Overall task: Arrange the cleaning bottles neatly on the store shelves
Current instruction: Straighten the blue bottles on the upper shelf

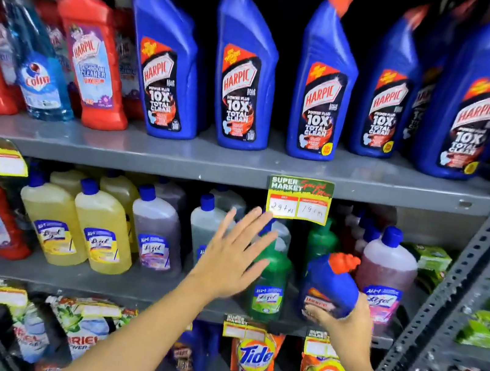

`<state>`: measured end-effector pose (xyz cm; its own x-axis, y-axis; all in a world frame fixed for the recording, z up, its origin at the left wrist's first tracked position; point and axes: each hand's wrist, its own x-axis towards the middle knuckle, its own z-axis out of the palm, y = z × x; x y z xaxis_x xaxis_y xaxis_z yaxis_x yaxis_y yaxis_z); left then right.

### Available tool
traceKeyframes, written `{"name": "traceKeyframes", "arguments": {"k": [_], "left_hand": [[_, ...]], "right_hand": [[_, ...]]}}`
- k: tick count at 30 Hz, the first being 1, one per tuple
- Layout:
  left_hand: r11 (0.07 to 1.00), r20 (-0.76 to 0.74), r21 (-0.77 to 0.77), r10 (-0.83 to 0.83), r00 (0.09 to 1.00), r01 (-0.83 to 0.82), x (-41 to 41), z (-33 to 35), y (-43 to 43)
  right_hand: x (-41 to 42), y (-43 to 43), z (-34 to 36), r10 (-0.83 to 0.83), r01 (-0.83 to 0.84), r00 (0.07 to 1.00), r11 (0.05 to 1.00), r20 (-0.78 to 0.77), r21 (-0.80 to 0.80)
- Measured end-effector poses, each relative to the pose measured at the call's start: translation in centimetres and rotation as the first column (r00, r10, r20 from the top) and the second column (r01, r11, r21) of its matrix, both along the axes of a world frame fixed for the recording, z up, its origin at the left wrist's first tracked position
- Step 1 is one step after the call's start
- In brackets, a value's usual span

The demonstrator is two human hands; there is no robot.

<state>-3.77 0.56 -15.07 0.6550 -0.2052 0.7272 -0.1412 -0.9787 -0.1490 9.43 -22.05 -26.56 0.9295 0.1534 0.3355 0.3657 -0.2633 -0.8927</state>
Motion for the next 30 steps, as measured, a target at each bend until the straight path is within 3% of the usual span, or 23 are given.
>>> {"name": "traceKeyframes", "arguments": {"k": [4,8,11,16,23,30], "left_hand": [[1.000,0.186,0.007,-0.002,0.983,0.000,1.5,7.0,0.4],[0.989,0.077,-0.036,0.149,0.986,-0.146,3.1,11.0,1.3],[0.964,0.005,0.060,0.258,0.966,-0.257,3.6,11.0,1.6],[0.969,0.045,0.045,0.243,0.969,-0.245,3.9,10.7,1.8],[0.970,0.072,0.016,0.239,0.968,-0.241,3.9,10.7,1.8],[0.971,0.111,0.000,0.238,0.965,-0.239,4.3,10.4,2.0]], "right_hand": [[-2.0,-2.5,5.2,0.073,-0.082,0.994,0.989,0.077,0.127],[-2.0,-4.0,14.1,0.137,-0.162,0.980,0.970,0.141,0.182],[-0.7,-4.7,21.2,0.163,-0.213,0.959,0.954,0.233,0.209],[2.3,-4.4,31.3,0.186,-0.246,0.929,0.956,0.319,0.158],[7.3,-1.1,35.4,0.228,-0.223,0.967,0.973,0.118,-0.055],[10.0,0.3,35.0,0.205,-0.200,0.979,0.972,0.023,-0.124]]}}
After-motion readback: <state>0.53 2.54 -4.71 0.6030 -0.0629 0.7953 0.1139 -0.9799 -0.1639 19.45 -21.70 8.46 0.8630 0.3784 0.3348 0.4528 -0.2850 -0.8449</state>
